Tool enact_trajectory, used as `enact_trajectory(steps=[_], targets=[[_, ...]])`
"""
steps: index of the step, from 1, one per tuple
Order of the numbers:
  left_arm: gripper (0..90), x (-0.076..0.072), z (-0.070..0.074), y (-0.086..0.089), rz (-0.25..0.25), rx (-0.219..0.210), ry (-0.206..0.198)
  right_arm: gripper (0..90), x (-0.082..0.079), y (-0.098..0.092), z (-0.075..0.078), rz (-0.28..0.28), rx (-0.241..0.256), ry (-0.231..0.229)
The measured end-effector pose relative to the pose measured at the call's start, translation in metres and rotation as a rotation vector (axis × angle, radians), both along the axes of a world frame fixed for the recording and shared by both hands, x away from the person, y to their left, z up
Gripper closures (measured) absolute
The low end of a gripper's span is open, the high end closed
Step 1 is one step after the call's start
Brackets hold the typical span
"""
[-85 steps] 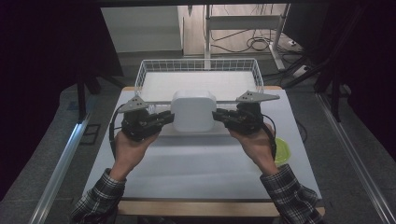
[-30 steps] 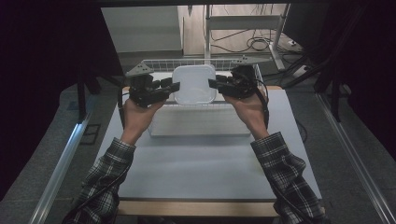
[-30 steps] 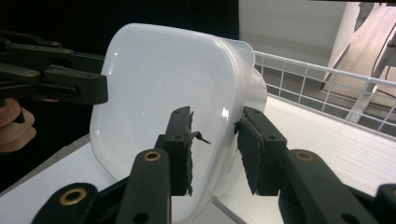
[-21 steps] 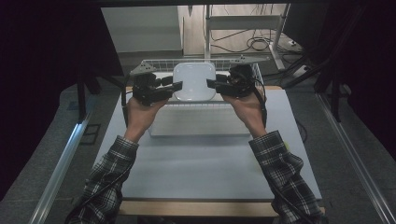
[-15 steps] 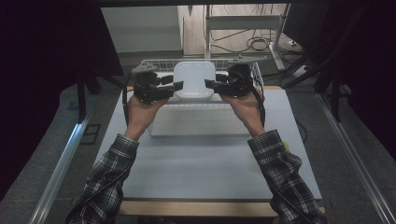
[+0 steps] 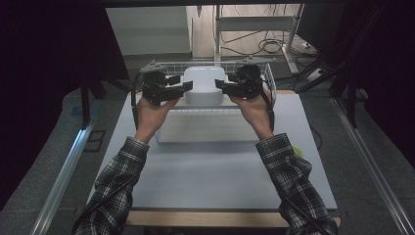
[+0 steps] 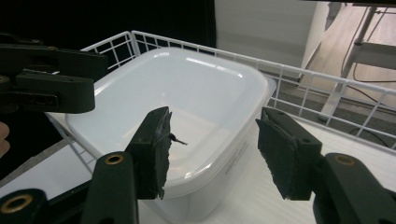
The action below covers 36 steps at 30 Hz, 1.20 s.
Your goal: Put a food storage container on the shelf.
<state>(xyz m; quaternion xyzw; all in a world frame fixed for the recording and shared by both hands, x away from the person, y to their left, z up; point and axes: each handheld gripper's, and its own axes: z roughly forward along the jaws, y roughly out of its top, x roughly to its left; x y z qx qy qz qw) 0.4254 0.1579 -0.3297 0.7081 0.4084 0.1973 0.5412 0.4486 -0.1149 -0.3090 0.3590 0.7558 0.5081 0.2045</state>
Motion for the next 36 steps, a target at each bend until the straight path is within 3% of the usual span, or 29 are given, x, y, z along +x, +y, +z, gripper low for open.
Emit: enact_trajectory(steps=[3, 6, 7, 10, 11, 12, 18, 21, 28, 33, 36], targets=[[38.5, -0.003, 0.003, 0.001, 0.03, 0.033, -0.025, 48.1, -0.001, 0.001, 0.001, -0.007, -0.007, -0.015], [42.4, -0.012, 0.005, 0.01, 0.01, -0.017, -0.049, 55.5, -0.008, -0.002, 0.002, 0.011, -0.001, -0.026], [49.0, -0.02, 0.004, 0.015, -0.012, -0.037, -0.065, 62.7, -0.014, -0.006, 0.003, 0.025, 0.005, -0.031], [56.6, -0.028, 0.002, 0.018, -0.034, -0.038, -0.072, 69.5, -0.021, -0.009, 0.003, 0.044, 0.008, -0.038], [66.6, -0.036, -0.002, 0.019, -0.075, -0.038, -0.069, 76.0, -0.028, -0.012, 0.003, 0.061, 0.011, -0.045], [70.6, -0.036, -0.002, 0.019, -0.075, -0.038, -0.069, 76.0, -0.028, -0.012, 0.003, 0.061, 0.011, -0.045], [84.3, -0.047, -0.018, 0.011, -0.162, -0.006, -0.03, 88.2, -0.049, -0.011, -0.008, 0.121, -0.029, -0.033], [86.4, -0.042, -0.024, 0.004, -0.172, 0.017, -0.011, 89.1, -0.047, -0.008, -0.016, 0.126, -0.055, -0.022], [85.7, -0.03, -0.029, -0.004, -0.151, 0.04, 0.005, 89.1, -0.033, 0.0, -0.029, 0.125, -0.05, 0.024], [84.4, -0.023, -0.03, -0.004, -0.141, 0.034, 0.017, 89.0, -0.027, 0.001, -0.031, 0.114, -0.04, 0.029], [81.5, -0.026, -0.031, -0.002, -0.147, 0.016, 0.016, 87.6, -0.03, -0.001, -0.032, 0.116, -0.03, 0.029]])
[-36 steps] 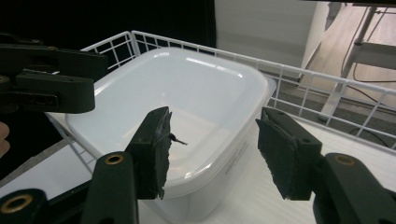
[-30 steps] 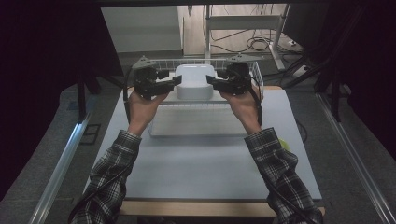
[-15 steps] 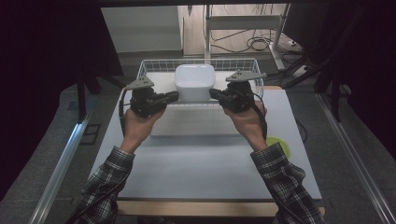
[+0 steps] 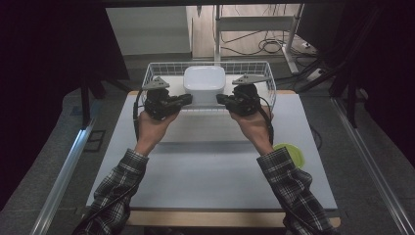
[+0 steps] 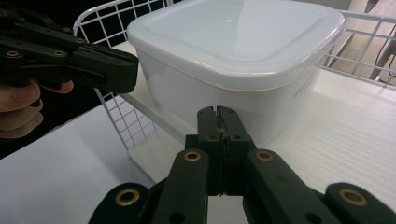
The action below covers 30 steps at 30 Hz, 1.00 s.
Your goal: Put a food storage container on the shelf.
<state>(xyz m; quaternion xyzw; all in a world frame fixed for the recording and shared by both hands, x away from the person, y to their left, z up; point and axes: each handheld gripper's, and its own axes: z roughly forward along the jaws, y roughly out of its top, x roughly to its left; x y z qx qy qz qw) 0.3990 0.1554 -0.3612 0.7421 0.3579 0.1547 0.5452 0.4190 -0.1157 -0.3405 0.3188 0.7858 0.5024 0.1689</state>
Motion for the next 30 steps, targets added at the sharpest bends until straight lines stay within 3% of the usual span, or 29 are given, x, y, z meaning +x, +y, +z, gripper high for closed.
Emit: enact_trajectory(steps=[4, 11, 12, 21, 30], targets=[[74.2, -0.014, -0.003, 0.002, -0.014, 0.01, -0.017, 78.1, -0.012, -0.007, -0.002, 0.012, 0.013, -0.005], [39.9, -0.041, -0.015, -0.001, -0.021, 0.079, -0.033, 51.5, -0.038, -0.027, -0.019, 0.048, 0.032, 0.025], [37.1, -0.041, -0.015, -0.001, -0.021, 0.079, -0.033, 51.5, -0.038, -0.027, -0.019, 0.048, 0.032, 0.025], [20.8, -0.068, -0.035, -0.007, -0.057, 0.119, -0.041, 32.4, -0.058, -0.044, -0.038, 0.06, 0.029, 0.02], [11.6, -0.09, -0.052, -0.007, -0.072, 0.102, -0.021, 19.3, -0.075, -0.054, -0.058, 0.066, 0.011, 0.035]])
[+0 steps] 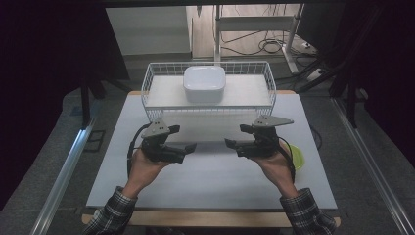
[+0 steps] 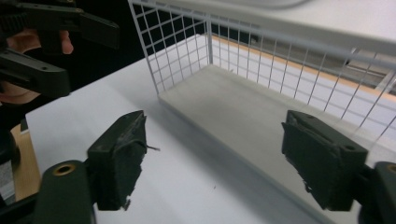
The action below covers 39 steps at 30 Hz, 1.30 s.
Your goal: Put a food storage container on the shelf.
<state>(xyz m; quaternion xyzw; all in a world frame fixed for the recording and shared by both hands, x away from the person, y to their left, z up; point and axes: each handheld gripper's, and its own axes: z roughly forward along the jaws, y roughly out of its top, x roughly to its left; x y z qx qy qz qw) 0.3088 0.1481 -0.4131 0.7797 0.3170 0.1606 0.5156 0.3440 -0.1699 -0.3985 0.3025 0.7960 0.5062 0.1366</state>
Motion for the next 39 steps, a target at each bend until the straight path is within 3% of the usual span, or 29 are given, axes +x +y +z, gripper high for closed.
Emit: enact_trajectory(steps=[3, 14, 21, 29, 36, 39], targets=[[9.3, -0.007, -0.007, -0.001, -0.003, 0.021, 0.008, 13.8, -0.005, -0.004, -0.006, 0.001, -0.003, -0.003], [4.3, -0.031, -0.029, 0.006, 0.017, 0.012, 0.016, 6.1, -0.022, -0.012, -0.024, 0.005, -0.018, 0.007], [3.1, -0.045, -0.048, 0.012, 0.047, 0.06, -0.023, 3.5, -0.035, -0.017, -0.038, 0.004, -0.049, 0.005], [1.9, -0.053, -0.076, 0.013, 0.044, 0.085, 0.003, 0.6, -0.045, -0.022, -0.061, 0.02, -0.079, -0.009], [1.9, -0.064, -0.09, 0.014, 0.026, 0.093, 0.0, 0.8, -0.051, -0.029, -0.075, 0.013, -0.094, 0.016], [1.9, -0.066, -0.098, 0.018, 0.032, 0.105, 0.009, 1.4, -0.052, -0.034, -0.087, -0.004, -0.123, 0.06]])
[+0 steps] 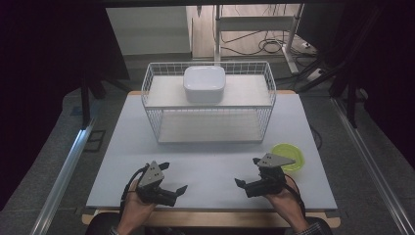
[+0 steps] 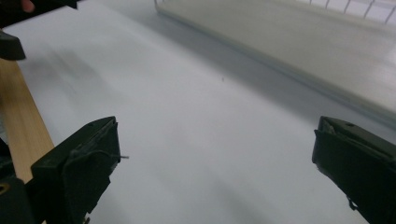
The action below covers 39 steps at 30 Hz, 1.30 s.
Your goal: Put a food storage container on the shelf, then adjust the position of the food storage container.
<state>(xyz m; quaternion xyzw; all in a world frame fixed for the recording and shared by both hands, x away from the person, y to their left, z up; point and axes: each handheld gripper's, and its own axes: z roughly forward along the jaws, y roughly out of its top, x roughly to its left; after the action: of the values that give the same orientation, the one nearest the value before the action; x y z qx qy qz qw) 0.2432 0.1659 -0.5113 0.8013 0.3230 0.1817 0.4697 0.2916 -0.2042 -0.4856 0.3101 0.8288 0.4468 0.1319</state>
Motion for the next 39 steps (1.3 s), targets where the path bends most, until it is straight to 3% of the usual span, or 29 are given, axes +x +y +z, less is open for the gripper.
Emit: enact_trajectory(steps=[3, 7, 13, 24, 26, 27, 28, 29, 30, 31, 39], targets=[[2.2, 0.002, -0.003, 0.003, 0.013, 0.002, 0.012, 1.9, 0.0, -0.003, -0.006, -0.008, -0.012, 0.023], [2.5, 0.002, -0.002, 0.005, 0.018, -0.009, 0.011, 2.4, 0.002, -0.006, -0.007, -0.016, -0.006, 0.028], [2.5, 0.002, -0.003, 0.003, 0.01, 0.011, 0.006, 2.5, 0.003, -0.007, -0.006, -0.03, -0.012, 0.026], [2.6, 0.003, -0.006, 0.0, 0.009, 0.046, 0.021, 2.4, 0.008, -0.018, 0.004, -0.113, -0.039, 0.014], [2.6, 0.003, -0.007, 0.0, 0.01, 0.05, 0.028, 9.2, 0.008, -0.021, 0.009, -0.138, -0.049, 0.006], [2.6, 0.004, -0.007, 0.0, 0.01, 0.052, 0.031, 20.2, 0.007, -0.025, 0.013, -0.163, -0.052, -0.004], [2.6, 0.004, -0.008, 0.0, 0.011, 0.052, 0.033, 25.6, 0.007, -0.028, 0.015, -0.177, -0.053, -0.008], [2.6, 0.004, -0.008, 0.0, 0.012, 0.051, 0.035, 25.6, 0.007, -0.028, 0.015, -0.177, -0.053, -0.008], [2.7, 0.004, -0.008, 0.001, 0.014, 0.051, 0.036, 36.0, 0.008, -0.034, 0.019, -0.204, -0.052, -0.016], [2.7, 0.004, -0.008, 0.001, 0.014, 0.051, 0.036, 36.0, 0.008, -0.034, 0.019, -0.204, -0.052, -0.016], [2.9, 0.005, -0.008, 0.001, 0.014, 0.045, 0.038, 68.5, 0.015, -0.061, 0.03, -0.286, -0.078, -0.054]])
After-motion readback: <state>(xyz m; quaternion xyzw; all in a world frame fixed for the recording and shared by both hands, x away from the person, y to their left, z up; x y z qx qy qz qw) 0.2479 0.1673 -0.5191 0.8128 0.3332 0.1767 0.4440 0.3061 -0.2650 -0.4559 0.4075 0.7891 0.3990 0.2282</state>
